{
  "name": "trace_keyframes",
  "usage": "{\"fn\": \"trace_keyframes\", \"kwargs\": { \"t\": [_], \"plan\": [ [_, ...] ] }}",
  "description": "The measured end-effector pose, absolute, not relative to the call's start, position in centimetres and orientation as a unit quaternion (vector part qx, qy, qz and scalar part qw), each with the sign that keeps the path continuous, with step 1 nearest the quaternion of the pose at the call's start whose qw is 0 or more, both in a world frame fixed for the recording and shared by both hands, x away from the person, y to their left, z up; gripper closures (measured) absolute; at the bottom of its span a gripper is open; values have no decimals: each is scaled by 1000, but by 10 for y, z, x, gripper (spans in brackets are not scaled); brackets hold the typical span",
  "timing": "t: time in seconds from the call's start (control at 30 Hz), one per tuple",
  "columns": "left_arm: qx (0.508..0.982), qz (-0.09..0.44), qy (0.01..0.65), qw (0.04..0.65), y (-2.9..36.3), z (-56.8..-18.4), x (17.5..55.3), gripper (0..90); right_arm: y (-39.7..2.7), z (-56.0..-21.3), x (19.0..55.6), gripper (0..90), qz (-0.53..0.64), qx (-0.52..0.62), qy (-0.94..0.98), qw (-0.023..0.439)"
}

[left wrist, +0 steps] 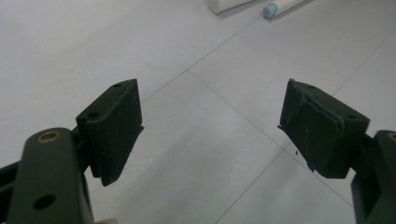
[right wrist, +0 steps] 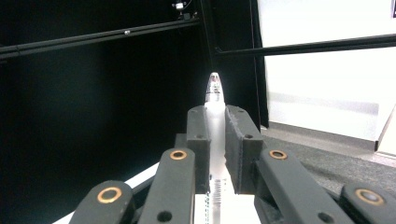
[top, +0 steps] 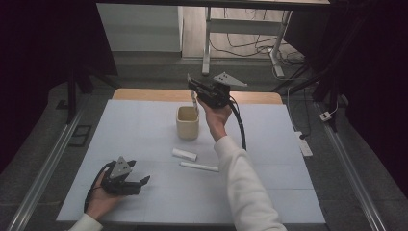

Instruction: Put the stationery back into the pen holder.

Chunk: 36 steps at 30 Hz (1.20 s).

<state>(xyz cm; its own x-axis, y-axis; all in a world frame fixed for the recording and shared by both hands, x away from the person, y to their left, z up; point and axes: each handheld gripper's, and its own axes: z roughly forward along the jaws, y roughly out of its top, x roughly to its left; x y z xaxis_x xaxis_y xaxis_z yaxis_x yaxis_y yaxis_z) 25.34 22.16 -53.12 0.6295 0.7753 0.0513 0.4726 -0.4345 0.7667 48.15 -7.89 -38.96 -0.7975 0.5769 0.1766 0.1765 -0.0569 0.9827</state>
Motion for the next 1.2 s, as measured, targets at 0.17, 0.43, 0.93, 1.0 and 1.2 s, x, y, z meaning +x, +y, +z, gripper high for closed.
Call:
{"fn": "trace_keyframes", "kwargs": {
  "t": [0.17, 0.43, 0.93, 1.0, 1.2],
  "plan": [
    [822, 203, 379, 373, 222, -531, 253, 210, -74, -396, 488, 797, 670, 287, 669, 145],
    [822, 202, 379, 373, 222, -532, 253, 210, -64, -406, 495, 795, 671, 286, 668, 143],
    [823, 202, 378, 372, 223, -532, 253, 210, -68, -417, 494, 591, 643, 297, 688, 158],
    [823, 202, 378, 372, 223, -532, 253, 210, -71, -419, 494, 565, 634, 299, 697, 152],
    [824, 202, 378, 372, 223, -532, 253, 210, -80, -421, 491, 542, 615, 297, 716, 145]
  ]
}}
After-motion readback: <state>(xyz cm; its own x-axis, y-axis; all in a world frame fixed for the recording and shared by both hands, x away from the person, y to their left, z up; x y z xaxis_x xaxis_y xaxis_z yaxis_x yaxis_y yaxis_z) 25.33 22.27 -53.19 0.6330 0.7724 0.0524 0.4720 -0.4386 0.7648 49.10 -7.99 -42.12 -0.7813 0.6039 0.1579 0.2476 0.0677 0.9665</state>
